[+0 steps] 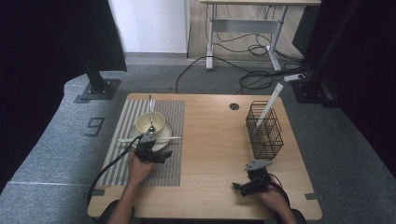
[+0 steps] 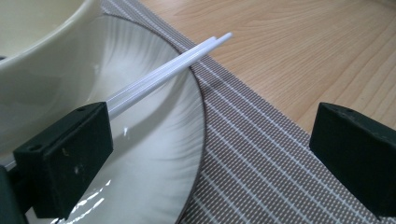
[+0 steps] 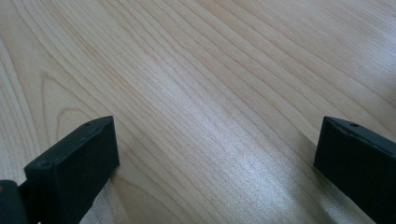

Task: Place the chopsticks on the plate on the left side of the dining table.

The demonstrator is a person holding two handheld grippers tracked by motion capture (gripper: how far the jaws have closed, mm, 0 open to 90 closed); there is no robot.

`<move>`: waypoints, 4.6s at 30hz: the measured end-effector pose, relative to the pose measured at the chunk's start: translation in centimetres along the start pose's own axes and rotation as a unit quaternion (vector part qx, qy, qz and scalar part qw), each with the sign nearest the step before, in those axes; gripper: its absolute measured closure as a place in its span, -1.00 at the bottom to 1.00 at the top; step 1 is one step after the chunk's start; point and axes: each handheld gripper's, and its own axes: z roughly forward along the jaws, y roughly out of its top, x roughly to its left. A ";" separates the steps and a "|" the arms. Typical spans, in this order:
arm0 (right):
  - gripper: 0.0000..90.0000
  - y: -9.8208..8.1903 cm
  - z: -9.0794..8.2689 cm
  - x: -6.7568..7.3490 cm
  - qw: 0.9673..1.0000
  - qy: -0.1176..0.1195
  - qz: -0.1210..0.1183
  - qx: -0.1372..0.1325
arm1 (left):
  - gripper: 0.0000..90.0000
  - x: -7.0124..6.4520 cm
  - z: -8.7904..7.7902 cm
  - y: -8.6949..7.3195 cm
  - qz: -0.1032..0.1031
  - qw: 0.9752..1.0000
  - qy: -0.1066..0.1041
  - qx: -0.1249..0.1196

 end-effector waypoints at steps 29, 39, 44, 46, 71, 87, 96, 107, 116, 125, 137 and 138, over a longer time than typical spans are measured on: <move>-1.00 0.0 0.0 0.0 1.000 0.000 0.000 0.000 | -1.00 0.6 -1.9 -0.3 -0.013 0.999 0.027 -0.013; -1.00 0.0 0.0 0.0 1.000 0.000 0.000 0.000 | -1.00 2.5 -4.7 -1.4 -0.041 0.996 0.067 -0.032; -1.00 0.0 0.0 0.0 1.000 0.000 0.000 0.000 | -1.00 3.7 -6.3 -2.2 -0.060 0.992 0.100 -0.045; -1.00 0.0 0.0 0.0 1.000 0.000 0.000 0.000 | -1.00 4.2 -6.9 -2.5 -0.066 0.990 0.115 -0.047; -1.00 0.0 0.0 0.0 1.000 0.000 0.000 0.000 | -1.00 8.0 -8.0 -5.4 -0.117 0.978 0.169 -0.040; -1.00 0.0 0.0 0.0 1.000 0.000 0.000 0.000 | -1.00 8.0 -7.3 -5.4 -0.120 0.982 0.144 -0.034; -1.00 0.0 0.0 0.0 1.000 0.000 0.000 0.000 | -1.00 7.8 -7.2 -5.3 -0.118 0.983 0.138 -0.031; -1.00 0.0 0.0 0.0 1.000 0.000 0.000 0.000 | -1.00 7.8 -7.0 -5.2 -0.115 0.984 0.133 -0.028; -1.00 0.0 0.0 0.0 1.000 0.000 0.000 0.000 | -1.00 7.7 -6.8 -5.2 -0.111 0.985 0.130 -0.025; -1.00 0.0 0.0 0.0 1.000 0.000 0.000 0.000 | -1.00 7.7 -6.8 -5.2 -0.111 0.985 0.129 -0.025; -1.00 0.0 0.0 0.0 1.000 0.000 0.000 0.000 | -1.00 7.7 -7.3 -5.1 -0.111 0.984 0.136 -0.034; -1.00 0.0 0.0 0.0 1.000 0.000 0.000 0.000 | -1.00 7.7 -7.3 -5.1 -0.109 0.984 0.136 -0.033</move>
